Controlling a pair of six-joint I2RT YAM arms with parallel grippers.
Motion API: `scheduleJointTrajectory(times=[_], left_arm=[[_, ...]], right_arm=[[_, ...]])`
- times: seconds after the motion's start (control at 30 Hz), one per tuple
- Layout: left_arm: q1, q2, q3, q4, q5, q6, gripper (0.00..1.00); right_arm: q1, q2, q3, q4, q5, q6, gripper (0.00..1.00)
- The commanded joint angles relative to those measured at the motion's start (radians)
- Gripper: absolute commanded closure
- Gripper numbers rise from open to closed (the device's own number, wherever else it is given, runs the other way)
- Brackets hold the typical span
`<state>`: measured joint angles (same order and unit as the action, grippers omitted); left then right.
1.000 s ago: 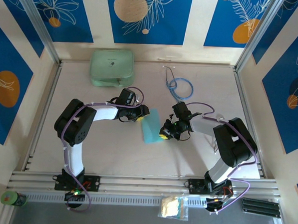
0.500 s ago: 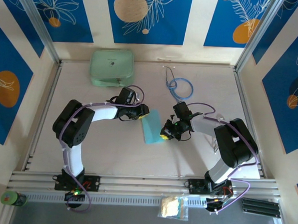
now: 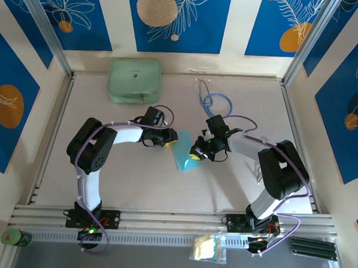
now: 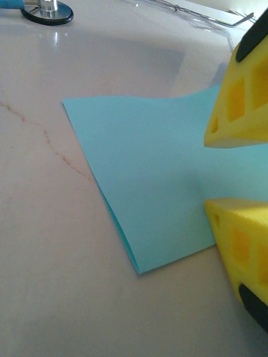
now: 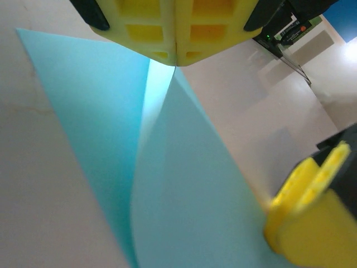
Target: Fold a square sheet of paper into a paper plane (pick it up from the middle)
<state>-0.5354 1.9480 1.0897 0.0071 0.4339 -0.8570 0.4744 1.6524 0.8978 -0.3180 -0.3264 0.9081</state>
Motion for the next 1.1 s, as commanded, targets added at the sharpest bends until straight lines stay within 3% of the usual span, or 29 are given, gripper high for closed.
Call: scheduleJointTrajectory(times=[0.0,1.07], left_arm=[[-0.010,0.031,0.013,-0.034,-0.014,0.015,0.69],[-0.011,0.038,-0.004,-0.018,-0.008,0.006,0.70]], right_arm=[[0.019,0.049,0.043,-0.017,-0.021,-0.014,1.00],[0.064,0.213,0.157,0.013,0.013,0.015,1.00]])
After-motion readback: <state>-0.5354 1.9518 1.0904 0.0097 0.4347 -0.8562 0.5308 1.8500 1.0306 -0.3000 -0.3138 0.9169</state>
